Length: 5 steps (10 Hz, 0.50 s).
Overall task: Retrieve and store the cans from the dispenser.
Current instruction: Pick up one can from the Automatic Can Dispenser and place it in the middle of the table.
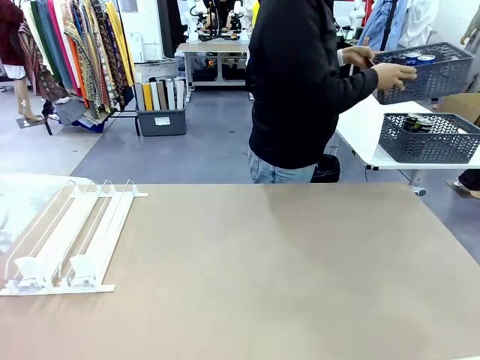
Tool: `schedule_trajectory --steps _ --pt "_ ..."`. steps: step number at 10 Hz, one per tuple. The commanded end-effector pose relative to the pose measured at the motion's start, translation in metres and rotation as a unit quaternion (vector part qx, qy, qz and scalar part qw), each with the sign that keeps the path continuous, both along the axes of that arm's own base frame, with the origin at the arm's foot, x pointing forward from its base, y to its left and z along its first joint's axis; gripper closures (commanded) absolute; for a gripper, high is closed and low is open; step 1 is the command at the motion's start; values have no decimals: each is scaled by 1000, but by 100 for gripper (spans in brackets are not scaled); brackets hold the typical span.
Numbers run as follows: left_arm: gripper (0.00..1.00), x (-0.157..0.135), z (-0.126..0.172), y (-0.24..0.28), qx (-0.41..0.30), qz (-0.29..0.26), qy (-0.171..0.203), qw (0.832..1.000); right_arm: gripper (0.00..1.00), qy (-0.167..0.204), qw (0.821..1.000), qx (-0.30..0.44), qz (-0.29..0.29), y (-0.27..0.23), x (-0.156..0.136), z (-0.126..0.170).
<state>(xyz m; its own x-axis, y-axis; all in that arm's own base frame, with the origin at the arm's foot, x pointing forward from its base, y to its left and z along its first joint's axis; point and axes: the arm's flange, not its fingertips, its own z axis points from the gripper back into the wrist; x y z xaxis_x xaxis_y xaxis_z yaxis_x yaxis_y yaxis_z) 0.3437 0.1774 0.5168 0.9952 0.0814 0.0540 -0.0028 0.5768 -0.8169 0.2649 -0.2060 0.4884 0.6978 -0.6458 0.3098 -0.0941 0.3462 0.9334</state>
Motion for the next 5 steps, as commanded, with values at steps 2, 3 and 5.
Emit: schedule_trajectory --steps 2,3,5 --pt "0 -3 2 1 2 -4 4 1000 0 -20 1000 1 -2 0 4 2" --pt "0 -3 2 1 2 -4 4 1000 0 -20 1000 1 -2 0 4 2" --pt "0 -3 2 1 2 -4 4 1000 0 -20 1000 1 -2 0 4 2"
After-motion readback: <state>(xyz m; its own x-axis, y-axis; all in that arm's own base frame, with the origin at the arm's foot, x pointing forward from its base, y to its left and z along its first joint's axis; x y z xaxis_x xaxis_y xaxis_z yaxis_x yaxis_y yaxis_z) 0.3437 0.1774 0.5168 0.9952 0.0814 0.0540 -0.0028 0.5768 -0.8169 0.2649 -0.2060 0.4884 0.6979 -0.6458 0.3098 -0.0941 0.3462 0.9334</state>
